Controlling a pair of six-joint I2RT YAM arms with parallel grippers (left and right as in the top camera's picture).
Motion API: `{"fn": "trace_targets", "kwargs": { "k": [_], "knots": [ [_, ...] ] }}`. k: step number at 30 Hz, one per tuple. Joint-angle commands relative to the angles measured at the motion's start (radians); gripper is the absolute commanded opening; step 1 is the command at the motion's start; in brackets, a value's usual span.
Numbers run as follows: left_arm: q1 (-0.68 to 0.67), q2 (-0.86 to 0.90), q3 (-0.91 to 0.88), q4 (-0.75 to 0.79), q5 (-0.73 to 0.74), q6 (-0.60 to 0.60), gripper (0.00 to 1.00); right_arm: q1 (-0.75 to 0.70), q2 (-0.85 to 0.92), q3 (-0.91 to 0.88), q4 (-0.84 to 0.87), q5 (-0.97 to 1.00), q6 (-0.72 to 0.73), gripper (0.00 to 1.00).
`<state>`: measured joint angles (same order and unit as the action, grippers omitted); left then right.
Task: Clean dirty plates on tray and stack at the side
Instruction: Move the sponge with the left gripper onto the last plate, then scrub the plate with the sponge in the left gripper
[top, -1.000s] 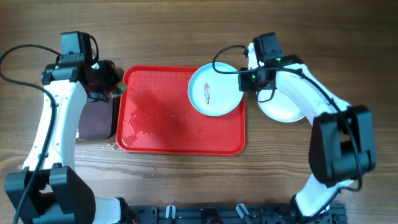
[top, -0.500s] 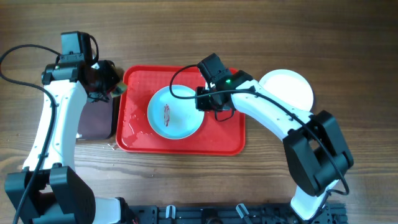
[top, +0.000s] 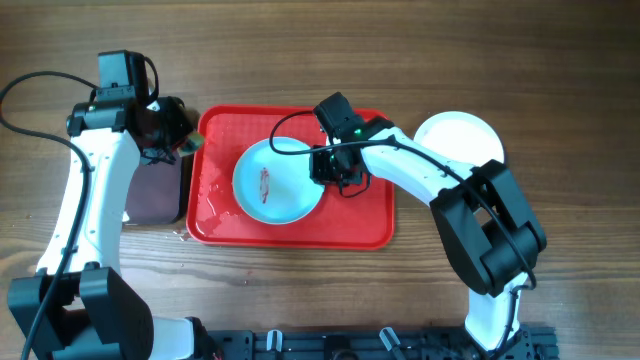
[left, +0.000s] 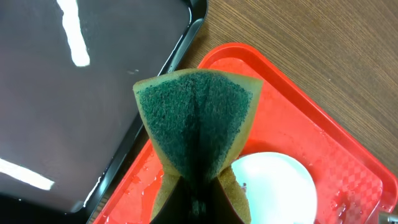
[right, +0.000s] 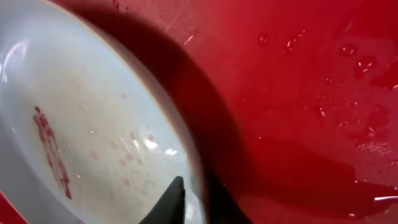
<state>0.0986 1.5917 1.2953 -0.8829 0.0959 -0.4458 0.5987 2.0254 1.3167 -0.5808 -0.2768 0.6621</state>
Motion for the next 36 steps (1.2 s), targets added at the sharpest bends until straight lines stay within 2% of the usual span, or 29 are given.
{"fn": "trace_targets", "kwargs": {
  "k": [1, 7, 9, 18, 24, 30, 36],
  "knots": [
    [0.002, 0.008, -0.015, 0.003, 0.008, 0.023, 0.04, 0.005, 0.02, 0.014, 0.037, -0.016, 0.022, 0.04],
    [-0.026, 0.008, -0.092, 0.017, 0.009, 0.024, 0.04, 0.013, 0.071, 0.015, 0.164, -0.034, 0.043, 0.04],
    [-0.054, 0.008, -0.125, 0.039, 0.02, 0.057, 0.04, 0.014, 0.079, 0.015, 0.188, -0.052, 0.022, 0.04],
    [-0.205, 0.011, -0.184, 0.148, 0.023, 0.235, 0.04, 0.017, 0.079, 0.015, 0.192, -0.062, -0.008, 0.04],
    [-0.221, 0.098, -0.184, 0.138, -0.018, 0.262, 0.04, 0.021, 0.079, 0.015, 0.193, -0.062, -0.016, 0.04],
    [-0.227, 0.229, -0.184, 0.093, 0.04, 0.369, 0.04, 0.021, 0.079, 0.015, 0.198, -0.063, -0.016, 0.04],
    [-0.291, 0.34, -0.184, 0.146, 0.211, 0.416, 0.04, 0.022, 0.079, 0.015, 0.203, -0.065, -0.019, 0.04]
  ]
}}
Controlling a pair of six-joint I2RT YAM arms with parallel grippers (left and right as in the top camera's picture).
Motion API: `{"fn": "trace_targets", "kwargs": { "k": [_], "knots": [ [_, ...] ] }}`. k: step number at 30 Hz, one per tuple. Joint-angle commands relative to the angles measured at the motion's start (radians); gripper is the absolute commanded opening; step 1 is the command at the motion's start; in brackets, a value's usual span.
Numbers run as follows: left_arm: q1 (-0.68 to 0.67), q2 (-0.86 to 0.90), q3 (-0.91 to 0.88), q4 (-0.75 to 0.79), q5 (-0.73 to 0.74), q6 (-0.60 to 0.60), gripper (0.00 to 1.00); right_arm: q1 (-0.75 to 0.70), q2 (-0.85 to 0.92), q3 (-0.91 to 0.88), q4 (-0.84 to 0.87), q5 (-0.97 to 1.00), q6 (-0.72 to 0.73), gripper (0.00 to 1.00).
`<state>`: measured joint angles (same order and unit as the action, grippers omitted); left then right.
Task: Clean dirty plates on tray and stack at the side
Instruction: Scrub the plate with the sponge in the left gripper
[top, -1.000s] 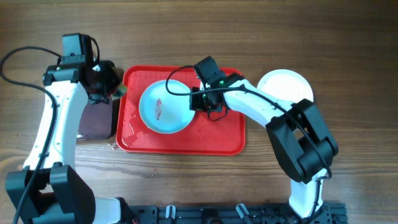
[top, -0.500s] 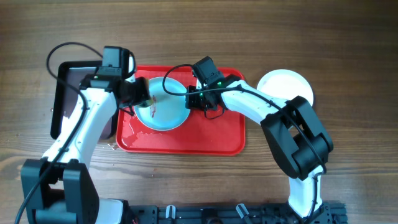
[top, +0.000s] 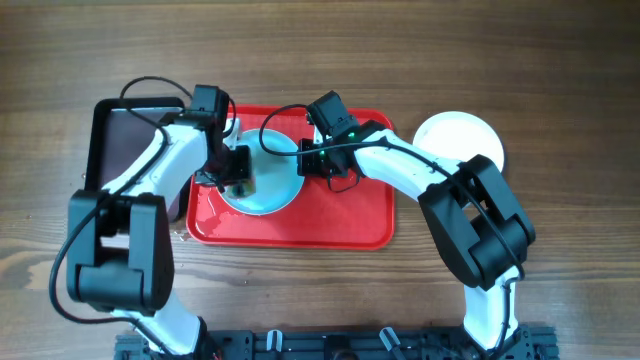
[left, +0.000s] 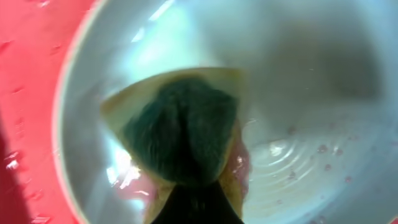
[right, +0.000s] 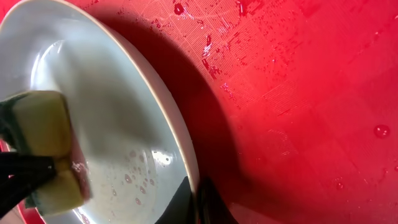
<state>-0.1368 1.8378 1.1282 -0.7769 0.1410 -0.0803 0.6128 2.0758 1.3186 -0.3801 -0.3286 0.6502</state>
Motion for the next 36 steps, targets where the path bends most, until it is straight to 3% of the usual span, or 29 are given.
{"fn": "trace_targets", "kwargs": {
  "k": [1, 5, 10, 12, 15, 19, 22, 26, 31, 34, 36],
  "knots": [
    [-0.068, 0.102, -0.017, 0.058, 0.205, 0.05, 0.04, 0.009, 0.028, 0.013, 0.002, -0.013, -0.008, 0.04],
    [-0.109, 0.108, -0.016, 0.137, 0.356, 0.05, 0.04, 0.011, 0.028, 0.013, 0.002, -0.013, -0.01, 0.04],
    [-0.097, 0.108, -0.016, 0.161, 0.354, 0.035, 0.04, 0.013, 0.028, 0.013, 0.002, -0.013, -0.018, 0.04],
    [-0.082, 0.108, -0.016, 0.167, 0.238, -0.07, 0.04, 0.013, 0.028, 0.013, 0.002, -0.013, -0.019, 0.05],
    [-0.054, 0.108, -0.016, 0.093, -0.16, -0.357, 0.04, 0.013, 0.028, 0.013, 0.002, -0.013, -0.018, 0.04],
    [-0.027, 0.108, -0.015, -0.038, -0.438, -0.46, 0.04, 0.013, 0.028, 0.013, 0.003, -0.013, -0.019, 0.04],
    [-0.013, 0.108, -0.016, -0.076, -0.475, -0.457, 0.04, 0.013, 0.028, 0.013, 0.003, -0.013, -0.018, 0.04],
    [-0.017, 0.108, -0.015, -0.073, -0.328, -0.298, 0.04, 0.013, 0.028, 0.013, 0.003, -0.013, -0.018, 0.04],
    [-0.018, 0.108, -0.015, -0.112, 0.222, 0.087, 0.04, 0.013, 0.028, 0.013, 0.003, -0.013, -0.019, 0.04],
    [-0.018, 0.108, -0.016, -0.147, 0.389, 0.201, 0.04, 0.013, 0.028, 0.013, 0.003, -0.013, -0.019, 0.04],
    [-0.018, 0.108, -0.016, -0.152, 0.406, 0.208, 0.04, 0.013, 0.028, 0.013, 0.003, -0.013, -0.019, 0.04]
  ]
}}
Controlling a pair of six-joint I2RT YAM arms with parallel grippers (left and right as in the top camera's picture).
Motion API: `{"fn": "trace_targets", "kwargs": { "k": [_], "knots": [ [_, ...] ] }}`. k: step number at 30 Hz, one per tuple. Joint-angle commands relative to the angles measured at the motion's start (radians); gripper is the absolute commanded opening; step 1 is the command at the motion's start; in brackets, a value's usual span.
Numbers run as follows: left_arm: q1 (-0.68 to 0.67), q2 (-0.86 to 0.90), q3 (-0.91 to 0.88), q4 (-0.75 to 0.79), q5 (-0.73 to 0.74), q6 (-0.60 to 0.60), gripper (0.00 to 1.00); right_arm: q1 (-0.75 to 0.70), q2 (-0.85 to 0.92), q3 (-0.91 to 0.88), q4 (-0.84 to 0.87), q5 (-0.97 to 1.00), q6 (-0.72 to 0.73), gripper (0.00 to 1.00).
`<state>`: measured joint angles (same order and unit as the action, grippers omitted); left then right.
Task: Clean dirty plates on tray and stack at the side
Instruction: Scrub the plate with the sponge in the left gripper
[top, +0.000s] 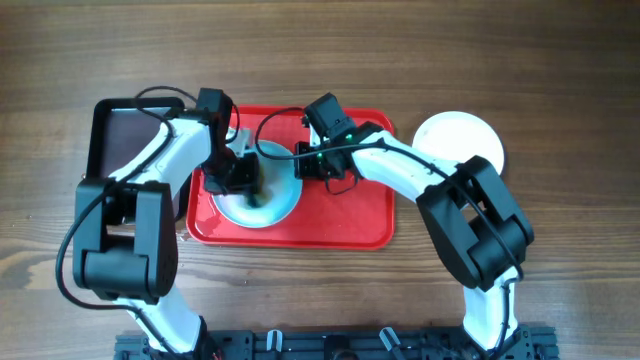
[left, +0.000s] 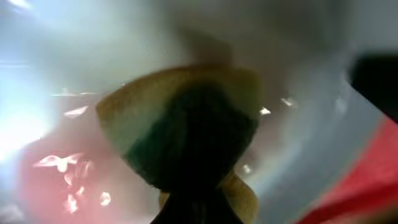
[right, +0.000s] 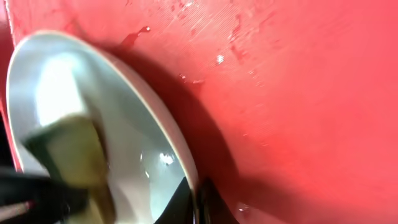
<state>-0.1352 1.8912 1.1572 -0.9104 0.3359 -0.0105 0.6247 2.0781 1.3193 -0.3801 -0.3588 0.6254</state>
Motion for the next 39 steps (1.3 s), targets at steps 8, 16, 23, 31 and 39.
{"fn": "trace_targets", "kwargs": {
  "k": [8, 16, 23, 31, 39],
  "knots": [
    [-0.02, 0.055, -0.045, 0.092, 0.306, 0.134, 0.04, 0.001, 0.026, 0.012, 0.003, 0.017, 0.005, 0.04],
    [-0.02, 0.055, -0.045, 0.378, 0.165, -0.084, 0.04, 0.001, 0.026, 0.012, 0.002, 0.018, 0.004, 0.04],
    [-0.019, 0.055, -0.045, 0.385, -0.406, -0.346, 0.04, 0.001, 0.026, 0.012, 0.004, 0.018, 0.004, 0.04],
    [-0.019, 0.055, -0.045, 0.167, -0.636, -0.657, 0.04, 0.0, 0.026, 0.012, 0.003, 0.02, 0.004, 0.04],
    [-0.019, 0.055, -0.045, -0.035, -0.352, -0.38, 0.04, 0.0, 0.026, 0.012, 0.003, 0.02, 0.004, 0.04]
  ]
}}
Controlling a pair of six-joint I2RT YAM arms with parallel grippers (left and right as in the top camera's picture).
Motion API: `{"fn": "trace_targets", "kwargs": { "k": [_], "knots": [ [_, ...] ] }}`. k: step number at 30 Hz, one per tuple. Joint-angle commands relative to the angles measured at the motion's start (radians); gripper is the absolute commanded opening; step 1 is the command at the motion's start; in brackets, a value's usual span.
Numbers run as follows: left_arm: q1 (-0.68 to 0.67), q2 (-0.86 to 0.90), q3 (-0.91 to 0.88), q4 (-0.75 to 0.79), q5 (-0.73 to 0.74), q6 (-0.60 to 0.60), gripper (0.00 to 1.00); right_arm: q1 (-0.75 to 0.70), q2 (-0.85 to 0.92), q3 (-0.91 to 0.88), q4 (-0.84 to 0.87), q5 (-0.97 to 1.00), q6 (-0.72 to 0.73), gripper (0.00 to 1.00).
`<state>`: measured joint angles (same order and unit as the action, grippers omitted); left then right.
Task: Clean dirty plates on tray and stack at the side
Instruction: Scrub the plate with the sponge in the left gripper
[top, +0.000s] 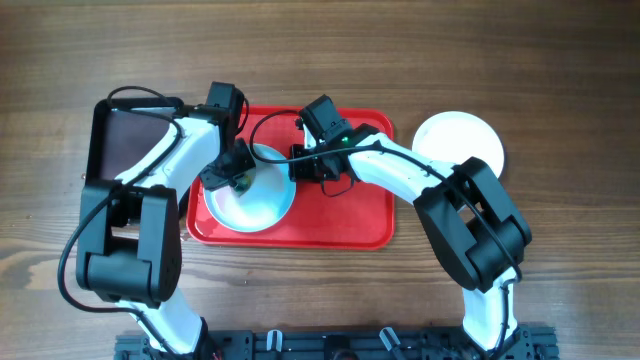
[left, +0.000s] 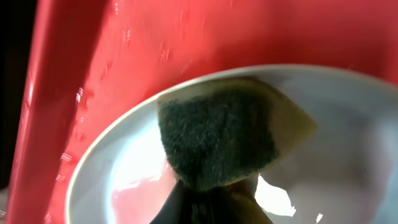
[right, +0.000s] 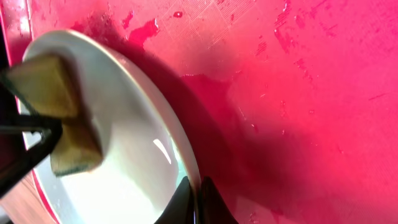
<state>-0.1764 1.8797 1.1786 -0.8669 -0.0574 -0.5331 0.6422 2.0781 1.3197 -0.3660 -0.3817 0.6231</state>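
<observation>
A white plate (top: 250, 198) stands tilted on the wet red tray (top: 350, 215). My right gripper (right: 196, 194) is shut on the plate's right rim (right: 186, 155), holding that edge up. My left gripper (top: 235, 170) is shut on a yellow sponge with a green scrub face (left: 217, 143), pressed against the plate's upper-left inner face (left: 124, 180). The right wrist view shows the sponge (right: 59, 118) on the plate's far side. A faint pink smear shows on the plate near the sponge in the left wrist view.
A clean white plate (top: 460, 140) lies on the wooden table right of the tray. A dark tray of water (top: 125, 140) sits left of the red tray. Pink water pools on the red tray (right: 211, 87) beside the plate.
My left gripper has moved with the sponge from the plate's middle to its upper-left edge. The plate looks whiter in the overhead view. My right gripper still grips the rim.
At first my left gripper held the sponge over the dark water tray while the right gripper held the plate, which bore a red streak. Then the sponge was on the plate's left side, then at its middle, and now at its upper left. The streak no longer shows.
</observation>
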Motion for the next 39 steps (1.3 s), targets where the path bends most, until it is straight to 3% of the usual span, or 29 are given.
{"fn": "trace_targets", "kwargs": {
  "k": [1, 8, 11, 17, 19, 21, 24, 27, 30, 35, 39],
  "knots": [
    [0.023, 0.066, -0.066, -0.096, 0.066, 0.176, 0.04, -0.017, 0.026, 0.012, -0.011, 0.043, 0.006, 0.04],
    [0.022, 0.066, -0.066, -0.141, 0.46, 0.552, 0.04, -0.017, 0.026, 0.012, -0.012, 0.043, 0.006, 0.04],
    [0.022, 0.066, -0.066, -0.145, 0.565, 0.671, 0.04, -0.017, 0.026, 0.012, -0.012, 0.043, 0.006, 0.04],
    [0.021, 0.066, -0.066, -0.107, 0.625, 0.739, 0.04, -0.017, 0.026, 0.012, -0.011, 0.043, 0.006, 0.04],
    [0.022, 0.066, -0.066, -0.045, 0.622, 0.698, 0.04, -0.017, 0.026, 0.012, -0.009, 0.043, 0.006, 0.04],
    [0.023, 0.066, -0.066, 0.058, 0.555, 0.557, 0.04, -0.017, 0.026, 0.012, -0.009, 0.043, 0.006, 0.04],
    [0.022, 0.066, -0.066, 0.189, 0.251, 0.274, 0.04, -0.017, 0.026, 0.012, -0.01, 0.043, 0.006, 0.04],
    [0.023, 0.065, -0.063, 0.232, -0.072, 0.127, 0.04, -0.017, 0.026, 0.012, -0.011, 0.043, 0.006, 0.04],
    [0.022, 0.063, -0.035, 0.171, -0.293, 0.033, 0.04, -0.017, 0.026, 0.012, -0.009, 0.043, 0.006, 0.04],
    [0.023, 0.058, -0.011, 0.054, -0.398, -0.106, 0.04, -0.017, 0.026, 0.012, -0.008, 0.043, 0.006, 0.04],
    [0.022, 0.058, -0.011, 0.011, -0.396, -0.091, 0.04, -0.017, 0.026, 0.012, -0.008, 0.043, 0.006, 0.04]
  ]
}}
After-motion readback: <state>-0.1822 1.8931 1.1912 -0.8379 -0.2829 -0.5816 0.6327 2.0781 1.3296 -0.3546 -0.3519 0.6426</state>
